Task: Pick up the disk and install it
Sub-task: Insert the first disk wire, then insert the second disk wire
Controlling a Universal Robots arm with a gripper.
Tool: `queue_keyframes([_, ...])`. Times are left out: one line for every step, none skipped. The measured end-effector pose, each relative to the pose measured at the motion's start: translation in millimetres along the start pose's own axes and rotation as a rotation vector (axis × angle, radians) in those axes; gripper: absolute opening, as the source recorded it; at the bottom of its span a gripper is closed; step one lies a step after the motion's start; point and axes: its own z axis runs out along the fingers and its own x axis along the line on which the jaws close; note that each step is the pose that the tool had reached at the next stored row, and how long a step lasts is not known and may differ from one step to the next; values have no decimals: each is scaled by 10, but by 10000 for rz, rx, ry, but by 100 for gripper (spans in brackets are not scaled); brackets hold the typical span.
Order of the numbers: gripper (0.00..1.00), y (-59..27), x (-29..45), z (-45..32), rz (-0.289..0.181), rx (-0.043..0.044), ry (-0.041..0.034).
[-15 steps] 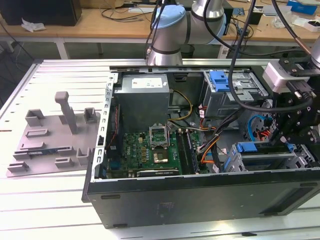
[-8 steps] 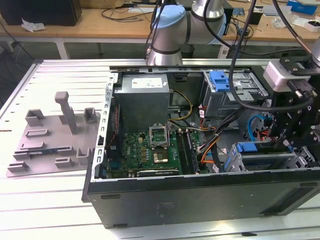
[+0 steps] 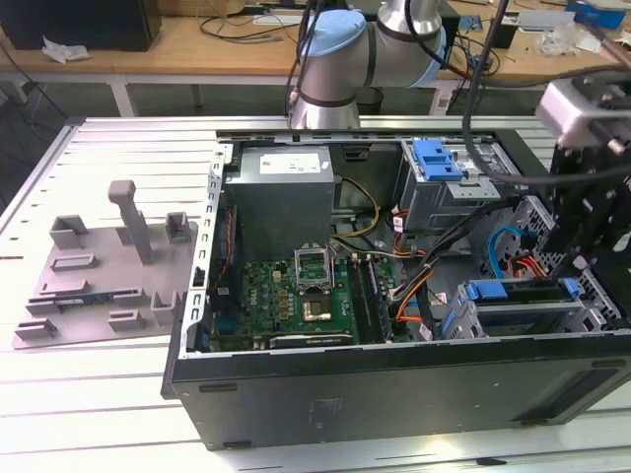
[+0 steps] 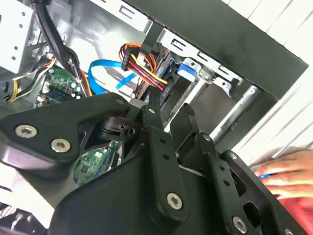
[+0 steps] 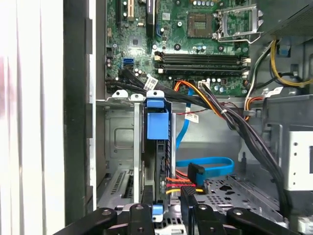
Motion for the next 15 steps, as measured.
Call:
queue_keyframes([36, -1, -1, -50, 0, 0, 3])
queue_keyframes([36, -1, -2, -84, 0, 1, 4])
queue_keyframes([36, -2, -3, -115, 0, 1, 6])
queue_keyframes([36, -2, -4, -147, 0, 1, 11])
queue_keyframes([36, -2, -5, -180, 0, 1, 20])
queue_keyframes([36, -3, -5, -210, 0, 1, 30])
queue_keyframes([36, -4, -6, -245, -1, 1, 44])
queue_keyframes([36, -4, -7, -267, -1, 0, 58])
queue_keyframes([36, -4, -8, -280, -3, 0, 70])
queue_keyframes([36, -3, -8, -284, -3, 0, 79])
queue_keyframes([36, -1, -8, -285, -3, 1, 88])
queue_keyframes([36, 0, -8, -286, -2, 4, 92])
queue_keyframes([36, 0, -8, -286, -2, 4, 91])
queue_keyframes([36, 2, -8, -286, -2, 7, 91])
queue_keyframes([36, 3, -8, -286, -2, 10, 91])
